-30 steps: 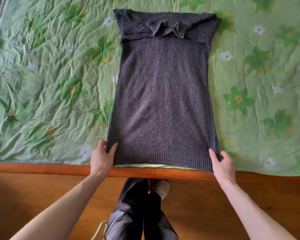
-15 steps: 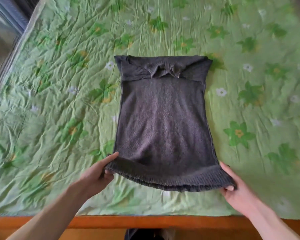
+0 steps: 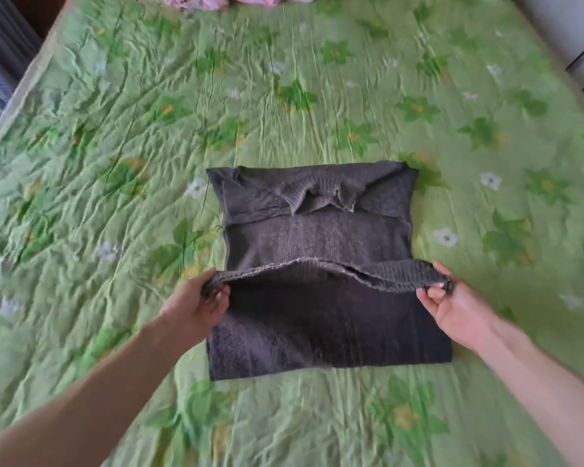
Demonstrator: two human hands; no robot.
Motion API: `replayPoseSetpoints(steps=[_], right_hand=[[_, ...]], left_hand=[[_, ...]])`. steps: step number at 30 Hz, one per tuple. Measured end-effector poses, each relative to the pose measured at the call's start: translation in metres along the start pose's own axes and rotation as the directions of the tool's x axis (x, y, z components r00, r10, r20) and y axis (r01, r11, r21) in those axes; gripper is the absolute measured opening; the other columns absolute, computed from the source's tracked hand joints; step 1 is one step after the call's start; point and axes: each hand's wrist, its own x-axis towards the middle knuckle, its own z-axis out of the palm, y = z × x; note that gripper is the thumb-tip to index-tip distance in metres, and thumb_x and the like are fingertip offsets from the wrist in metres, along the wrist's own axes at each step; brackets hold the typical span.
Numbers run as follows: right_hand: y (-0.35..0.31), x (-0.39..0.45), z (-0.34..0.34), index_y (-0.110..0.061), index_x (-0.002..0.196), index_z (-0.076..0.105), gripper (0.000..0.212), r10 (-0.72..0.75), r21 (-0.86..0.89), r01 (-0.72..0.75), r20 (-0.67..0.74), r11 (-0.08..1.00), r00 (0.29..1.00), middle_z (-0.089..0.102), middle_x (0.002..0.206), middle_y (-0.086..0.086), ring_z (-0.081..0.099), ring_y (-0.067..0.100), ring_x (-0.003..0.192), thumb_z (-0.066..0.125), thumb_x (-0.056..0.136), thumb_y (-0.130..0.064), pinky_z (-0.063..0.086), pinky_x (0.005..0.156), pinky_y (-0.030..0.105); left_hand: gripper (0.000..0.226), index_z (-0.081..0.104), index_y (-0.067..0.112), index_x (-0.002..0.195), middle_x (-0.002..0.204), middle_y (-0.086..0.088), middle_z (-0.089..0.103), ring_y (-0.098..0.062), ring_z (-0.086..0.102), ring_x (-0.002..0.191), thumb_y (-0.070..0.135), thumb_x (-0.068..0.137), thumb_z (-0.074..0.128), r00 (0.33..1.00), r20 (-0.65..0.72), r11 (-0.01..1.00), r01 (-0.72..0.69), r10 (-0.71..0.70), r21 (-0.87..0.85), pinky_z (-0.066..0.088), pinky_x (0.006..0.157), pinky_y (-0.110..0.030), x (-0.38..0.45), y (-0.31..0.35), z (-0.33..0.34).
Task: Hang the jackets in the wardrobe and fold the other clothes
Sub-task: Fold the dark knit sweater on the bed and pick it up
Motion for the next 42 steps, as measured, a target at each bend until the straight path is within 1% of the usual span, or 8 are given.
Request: replayPoseSetpoints(steps=[7, 12, 16, 18, 20, 24, 33, 42], right_hand=[[-0.016, 0.059, 0.044, -0.020, 0.099, 0.059, 0.027, -0.023, 0.052, 0.029, -0.105, 0.998, 0.994, 0.066, 0.054, -0.004, 0.061, 0.002, 0.043, 0.037, 0.112, -0.013, 0.060, 0.054, 0.025], [0.002, 0.076, 0.048, -0.008, 0.128, 0.056, 0.040, -0.159, -0.187, 0.146, -0.058, 0.972, 0.986, 0.079, 0.102, 0.006, 0.078, 0.017, 0.075, 0.025, 0.113, -0.030, 0.060, 0.072, 0.032], [0.032, 0.087, 0.040, -0.015, 0.133, 0.054, 0.037, -0.615, -0.757, 0.595, 0.339, 0.269, 0.711, 0.068, 0.121, 0.004, 0.071, 0.008, 0.080, 0.042, 0.101, -0.001, 0.054, 0.076, 0.032], [0.036, 0.098, 0.036, -0.015, 0.133, 0.060, 0.034, -0.548, -0.672, 0.683, 0.700, -0.288, 0.458, 0.064, 0.131, 0.004, 0.064, 0.022, 0.108, 0.046, 0.102, -0.012, 0.049, 0.096, 0.038], [0.036, 0.108, 0.036, -0.020, 0.146, 0.055, 0.045, -0.351, -0.561, 0.634, 0.828, -0.533, 0.438, 0.051, 0.154, 0.003, 0.048, 0.026, 0.140, 0.042, 0.106, -0.035, 0.037, 0.114, 0.040], [0.038, 0.117, 0.035, -0.036, 0.166, 0.011, 0.070, -0.259, -0.680, 0.499, 0.696, -0.537, 0.670, 0.004, 0.174, -0.007, 0.006, 0.019, 0.161, 0.014, 0.102, -0.064, 0.014, 0.128, 0.048], [0.049, 0.082, -0.048, -0.019, 0.156, 0.044, 0.053, -0.161, -0.277, 0.714, 0.960, -0.643, 0.227, 0.039, 0.161, 0.011, 0.042, 0.028, 0.148, 0.040, 0.109, -0.043, 0.038, 0.117, 0.049], [0.042, 0.070, -0.086, -0.015, 0.166, 0.019, 0.091, 0.132, -0.178, 0.666, 0.912, -0.724, 0.388, 0.012, 0.174, 0.008, 0.016, 0.028, 0.160, 0.057, 0.093, -0.055, 0.024, 0.123, 0.048]], left_hand=[[0.020, 0.056, 0.008, 0.095, 0.063, -0.005, 0.070, -0.016, 0.075, 0.068, 0.022, 0.109, 0.053, 0.997, 0.076, 0.995, -0.021, 0.028, -0.097, 0.062, 0.055, -0.025, 0.045, 0.031, 0.024], [0.048, 0.042, 0.007, 0.140, 0.126, -0.016, 0.072, -0.032, 0.069, 0.118, 0.045, 0.111, 0.041, 0.972, 0.164, 0.986, -0.161, 0.167, -0.047, 0.055, 0.099, -0.044, 0.061, 0.026, 0.026], [0.028, 0.052, 0.013, 0.128, 0.122, -0.010, 0.070, -0.026, 0.072, 0.106, 0.031, 0.107, 0.053, 0.808, 0.166, 0.687, -0.573, 0.566, 0.447, 0.057, 0.083, -0.039, 0.067, 0.004, 0.032], [0.025, 0.058, 0.020, 0.128, 0.121, -0.002, 0.067, -0.022, 0.065, 0.105, 0.028, 0.104, 0.057, 0.615, 0.408, 0.200, -0.684, 0.675, 0.701, 0.054, 0.085, -0.040, 0.071, -0.005, 0.031], [0.037, 0.056, 0.020, 0.141, 0.142, 0.000, 0.059, -0.024, 0.055, 0.129, 0.033, 0.107, 0.052, 0.490, 0.649, -0.290, -0.621, 0.581, 0.728, 0.048, 0.105, -0.047, 0.079, -0.015, 0.027], [0.066, 0.032, 0.020, 0.163, 0.172, -0.007, 0.025, -0.029, 0.018, 0.161, 0.055, 0.108, 0.030, 0.495, 0.759, -0.649, -0.420, 0.422, 0.634, 0.022, 0.128, -0.052, 0.080, -0.038, 0.013], [0.082, 0.044, 0.008, 0.157, 0.164, -0.015, 0.039, -0.035, 0.041, 0.150, 0.066, 0.099, 0.050, 0.401, 0.888, -0.807, -0.435, 0.223, 0.399, 0.031, 0.123, -0.054, 0.034, -0.070, -0.053], [0.089, 0.031, 0.004, 0.162, 0.170, -0.022, 0.025, -0.040, 0.026, 0.157, 0.048, 0.089, 0.053, 0.524, 0.839, -0.870, -0.333, 0.150, 0.363, 0.029, 0.124, -0.057, 0.026, -0.083, -0.060]])
